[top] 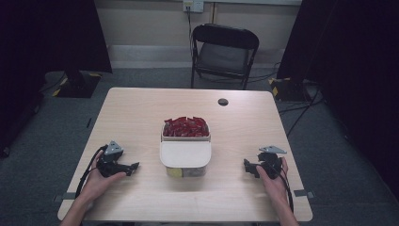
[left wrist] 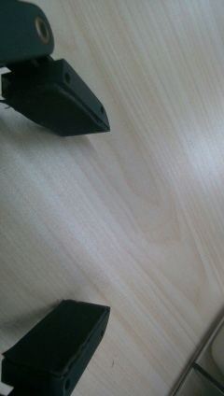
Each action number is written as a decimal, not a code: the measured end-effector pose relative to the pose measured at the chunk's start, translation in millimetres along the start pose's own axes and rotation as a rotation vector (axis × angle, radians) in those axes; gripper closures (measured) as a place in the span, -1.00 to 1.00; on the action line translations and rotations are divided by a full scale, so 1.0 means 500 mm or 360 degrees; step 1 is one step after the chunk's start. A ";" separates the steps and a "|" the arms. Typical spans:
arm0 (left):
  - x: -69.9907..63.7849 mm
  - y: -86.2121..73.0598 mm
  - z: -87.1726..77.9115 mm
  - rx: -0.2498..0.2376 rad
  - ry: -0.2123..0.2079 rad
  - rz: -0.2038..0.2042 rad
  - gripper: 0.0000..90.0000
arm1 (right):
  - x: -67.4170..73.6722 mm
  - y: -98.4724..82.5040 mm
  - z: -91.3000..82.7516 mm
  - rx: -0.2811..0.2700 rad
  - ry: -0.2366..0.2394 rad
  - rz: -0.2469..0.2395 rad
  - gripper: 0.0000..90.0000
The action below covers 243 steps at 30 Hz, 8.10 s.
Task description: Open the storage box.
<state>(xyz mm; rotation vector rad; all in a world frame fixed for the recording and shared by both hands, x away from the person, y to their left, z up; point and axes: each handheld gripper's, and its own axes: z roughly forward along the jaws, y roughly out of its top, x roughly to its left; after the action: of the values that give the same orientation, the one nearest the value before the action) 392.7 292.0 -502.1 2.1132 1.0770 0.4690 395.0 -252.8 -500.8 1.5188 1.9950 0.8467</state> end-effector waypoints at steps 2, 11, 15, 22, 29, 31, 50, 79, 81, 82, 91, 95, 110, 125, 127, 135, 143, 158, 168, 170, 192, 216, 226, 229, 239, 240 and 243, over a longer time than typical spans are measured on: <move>0.000 0.000 0.000 -0.0001 0.0000 0.0001 -0.77 | 0.000 0.000 0.000 -0.0001 -0.0001 0.0000 -0.82; 0.000 0.000 0.000 -0.0001 0.0000 0.0001 -0.77 | -0.004 0.005 -0.007 0.0034 -0.0005 0.0007 -0.66; 0.000 0.000 0.000 0.0000 0.0001 0.0000 -0.77 | -0.007 0.005 -0.010 0.0044 0.0002 0.0010 -0.67; 0.000 0.000 0.000 -0.0001 0.0001 -0.0001 -0.78 | -0.003 0.007 -0.022 0.0021 0.0073 0.0023 -0.67; 0.000 0.000 0.000 0.0000 0.0000 -0.0003 -0.78 | 0.013 0.013 -0.034 -0.0030 0.0180 0.0013 -0.66; 0.000 0.000 0.000 0.0000 0.0001 -0.0002 -0.78 | 0.020 0.013 -0.036 -0.0033 0.0187 0.0007 -0.66; 0.000 0.000 0.001 -0.0002 0.0001 0.0000 -0.78 | 0.085 0.034 -0.073 -0.0106 0.0366 -0.0031 -0.66; 0.000 0.000 0.000 -0.0001 0.0002 -0.0001 -0.78 | 0.199 0.060 -0.130 -0.0189 0.0671 -0.0233 -0.67; 0.000 0.000 0.000 0.0002 0.0002 -0.0003 -0.78 | 0.205 0.061 -0.132 -0.0195 0.0684 -0.0250 -0.67; 0.000 0.000 0.001 -0.0002 0.0001 0.0000 -0.78 | 0.209 0.061 -0.133 -0.0199 0.0686 -0.0259 -0.66; 0.000 0.000 0.001 -0.0002 0.0002 -0.0001 -0.78 | 0.243 0.064 -0.126 -0.0214 0.0756 -0.0368 -0.65; 0.000 0.000 0.001 -0.0003 0.0001 -0.0001 -0.78 | 0.253 0.066 -0.124 -0.0208 0.0772 -0.0358 -0.67; 0.000 0.000 0.001 -0.0002 0.0001 -0.0001 -0.78 | 0.279 0.076 -0.099 -0.0175 0.0757 -0.0378 -0.67; 0.000 0.000 0.001 -0.0003 0.0001 -0.0001 -0.78 | 0.280 0.096 -0.086 -0.0186 0.0751 -0.0358 -0.81; 0.000 0.000 0.001 -0.0002 0.0001 -0.0001 -0.78 | 0.280 0.096 -0.086 -0.0190 0.0751 -0.0357 -0.82; 0.000 0.000 0.001 -0.0002 0.0001 -0.0001 -0.78 | 0.281 0.096 -0.088 -0.0194 0.0747 -0.0350 -0.81; 0.000 0.000 0.001 -0.0001 0.0001 -0.0003 -0.78 | 0.281 0.101 -0.095 -0.0213 0.0759 -0.0349 -0.81; 0.000 0.000 0.000 0.0001 0.0002 -0.0003 -0.78 | 0.279 0.109 -0.104 -0.0239 0.0756 -0.0351 -0.80; 0.000 0.000 0.000 0.0000 0.0002 -0.0002 -0.78 | 0.278 0.116 -0.109 -0.0249 0.0770 -0.0352 -0.78; 0.000 0.000 0.000 0.0000 0.0001 -0.0002 -0.78 | 0.278 0.116 -0.109 -0.0249 0.0773 -0.0348 -0.79; 0.000 0.000 0.000 0.0000 0.0001 -0.0003 -0.78 | 0.273 0.147 -0.120 -0.0303 0.0785 -0.0342 -0.76; 0.000 0.000 0.000 -0.0001 0.0001 -0.0003 -0.78 | 0.261 0.195 -0.112 -0.0367 0.0799 -0.0289 -0.71; 0.000 0.000 0.001 -0.0003 0.0001 -0.0001 -0.78 | 0.259 0.207 -0.101 -0.0382 0.0802 -0.0262 -0.71; 0.000 0.000 0.000 -0.0001 0.0001 -0.0003 -0.78 | 0.257 0.211 -0.099 -0.0384 0.0801 -0.0256 -0.71; 0.000 0.000 0.001 -0.0002 0.0001 0.0000 -0.78 | 0.246 0.225 -0.085 -0.0396 0.0789 -0.0228 -0.71; 0.000 0.000 0.001 -0.0003 0.0001 -0.0001 -0.78 | 0.246 0.225 -0.085 -0.0396 0.0789 -0.0228 -0.71; 0.000 0.000 0.001 -0.0003 0.0000 -0.0001 -0.78 | 0.245 0.228 -0.081 -0.0392 0.0791 -0.0223 -0.72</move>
<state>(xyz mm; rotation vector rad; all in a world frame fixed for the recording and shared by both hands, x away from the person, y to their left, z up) 393.1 291.8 -502.1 2.1113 1.0771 0.4697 409.9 -120.2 -391.6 1.0873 2.1958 1.4571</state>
